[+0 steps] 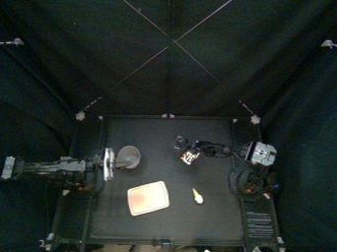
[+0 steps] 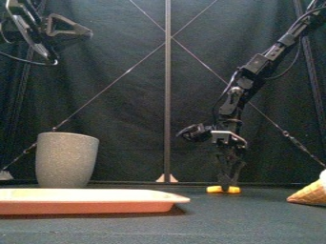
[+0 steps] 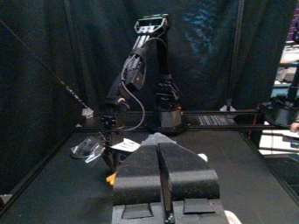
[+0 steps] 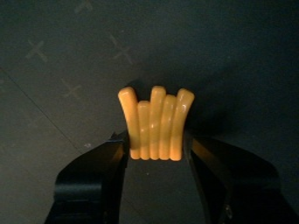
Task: Pick the fries then place it in the grey bowl
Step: Place fries in the grey bowl
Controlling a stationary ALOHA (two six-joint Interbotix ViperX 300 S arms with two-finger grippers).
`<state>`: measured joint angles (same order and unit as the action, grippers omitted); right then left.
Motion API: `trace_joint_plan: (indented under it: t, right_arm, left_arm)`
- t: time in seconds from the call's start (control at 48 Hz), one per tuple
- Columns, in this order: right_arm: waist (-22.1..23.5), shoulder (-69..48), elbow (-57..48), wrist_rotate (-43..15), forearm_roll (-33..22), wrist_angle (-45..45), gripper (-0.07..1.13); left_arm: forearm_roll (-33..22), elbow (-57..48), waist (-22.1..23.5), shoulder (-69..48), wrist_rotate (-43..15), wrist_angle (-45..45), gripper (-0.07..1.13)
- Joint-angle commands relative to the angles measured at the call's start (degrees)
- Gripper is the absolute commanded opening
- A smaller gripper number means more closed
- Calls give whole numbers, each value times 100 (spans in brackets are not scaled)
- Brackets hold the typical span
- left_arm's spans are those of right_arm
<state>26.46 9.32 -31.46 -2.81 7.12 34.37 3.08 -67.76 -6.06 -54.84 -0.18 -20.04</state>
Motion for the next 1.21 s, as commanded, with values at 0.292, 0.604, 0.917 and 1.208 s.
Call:
trace_joint_plan:
  t: [0.292,0.604,0.917,1.208]
  right_arm:
    - [-308,-334,642,53,-35,-352,56]
    - [-642,-378,1582,123,-132,-2127,56]
    - [-932,26,1626,53,-431,-4342,56]
    - [-1248,668,2109,18,-431,-5344,56]
  left_arm:
    - [18,62,-35,26,0,-53,-1]
    - [18,44,-18,35,0,-149,-1]
    - [26,88,-9,26,0,-457,-1]
    - [26,26,-70,26,-9,-475,-1]
